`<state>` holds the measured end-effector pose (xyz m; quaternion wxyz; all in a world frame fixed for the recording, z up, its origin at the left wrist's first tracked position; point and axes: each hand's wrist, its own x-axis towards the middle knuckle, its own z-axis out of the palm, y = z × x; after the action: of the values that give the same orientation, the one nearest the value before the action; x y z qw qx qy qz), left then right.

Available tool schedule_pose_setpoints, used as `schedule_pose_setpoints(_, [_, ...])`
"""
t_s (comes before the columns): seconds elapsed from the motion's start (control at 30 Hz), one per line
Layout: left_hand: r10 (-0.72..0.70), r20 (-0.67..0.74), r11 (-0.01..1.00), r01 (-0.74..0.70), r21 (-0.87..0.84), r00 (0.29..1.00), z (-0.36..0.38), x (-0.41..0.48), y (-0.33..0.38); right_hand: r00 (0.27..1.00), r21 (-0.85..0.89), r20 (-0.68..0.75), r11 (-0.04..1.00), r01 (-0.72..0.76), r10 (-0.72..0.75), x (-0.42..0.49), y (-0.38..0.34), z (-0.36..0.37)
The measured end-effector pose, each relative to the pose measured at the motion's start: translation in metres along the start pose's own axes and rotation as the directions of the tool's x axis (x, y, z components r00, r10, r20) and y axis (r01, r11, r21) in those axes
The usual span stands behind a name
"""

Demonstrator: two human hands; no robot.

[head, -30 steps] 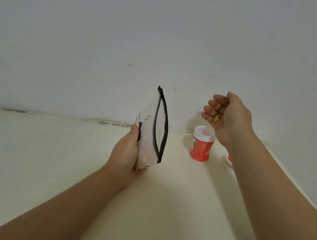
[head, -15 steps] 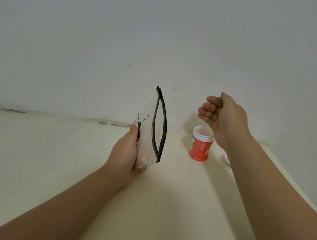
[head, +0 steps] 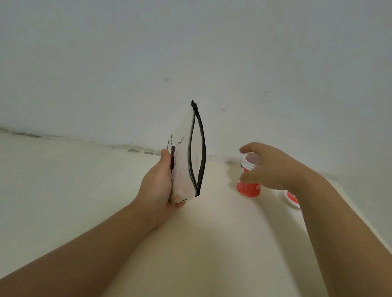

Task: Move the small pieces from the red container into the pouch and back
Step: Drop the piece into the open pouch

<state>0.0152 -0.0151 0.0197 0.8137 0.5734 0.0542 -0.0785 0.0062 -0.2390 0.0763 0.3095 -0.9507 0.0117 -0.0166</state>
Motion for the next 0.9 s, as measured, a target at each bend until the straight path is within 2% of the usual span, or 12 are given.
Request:
schedule_pose_setpoints(0.1, [0.047, 0.0, 0.998, -0.047, 0.047, 0.999, -0.004, 0.002, 0.0, 0.997, 0.041, -0.047, 0.997, 0.07, -0.068, -0.001, -0.011, 0.004])
schedule_pose_setpoints(0.2, [0.084, -0.006, 0.994, -0.084, 0.076, 0.996, -0.006, 0.003, 0.001, 0.99, 0.012, -0.064, 0.992, 0.123, -0.122, -0.003, -0.023, 0.014])
schedule_pose_setpoints(0.4, [0.097, 0.005, 0.991, -0.097, 0.091, 0.995, -0.006, 0.004, 0.0, 0.985, -0.065, -0.026, 0.984, 0.168, -0.17, -0.003, -0.03, 0.038])
schedule_pose_setpoints(0.5, [0.092, 0.001, 0.992, -0.092, 0.091, 0.996, -0.007, 0.005, 0.0, 0.988, -0.083, 0.028, 0.985, 0.151, -0.149, -0.005, -0.032, 0.032])
schedule_pose_setpoints(0.53, [0.094, 0.003, 0.992, -0.093, 0.087, 0.996, -0.007, 0.005, 0.0, 0.987, -0.06, 0.003, 0.985, 0.16, -0.16, -0.008, -0.035, 0.026])
schedule_pose_setpoints(0.63, [0.091, -0.011, 0.992, -0.09, 0.083, 0.996, -0.006, 0.005, 0.001, 0.932, 0.11, -0.245, 0.948, 0.3, -0.267, -0.02, -0.054, 0.011])
schedule_pose_setpoints(0.7, [0.094, -0.032, 0.992, -0.091, 0.087, 0.995, -0.006, 0.004, 0.002, 0.904, 0.229, -0.298, 0.897, 0.378, -0.305, -0.031, -0.071, 0.005])
schedule_pose_setpoints(0.77, [0.11, -0.046, 0.991, -0.106, 0.082, 0.993, -0.006, 0.003, 0.003, 0.899, 0.204, -0.224, 0.884, 0.42, -0.375, -0.04, -0.084, 0.006])
schedule_pose_setpoints(0.83, [0.13, -0.05, 0.989, -0.126, 0.078, 0.99, -0.006, 0.003, 0.003, 0.895, 0.081, -0.124, 0.895, 0.439, -0.428, -0.045, -0.093, 0.012])
schedule_pose_setpoints(0.9, [0.152, -0.057, 0.986, -0.147, 0.076, 0.987, -0.007, 0.003, 0.003, 0.887, -0.015, -0.105, 0.893, 0.45, -0.449, -0.046, -0.096, 0.019])
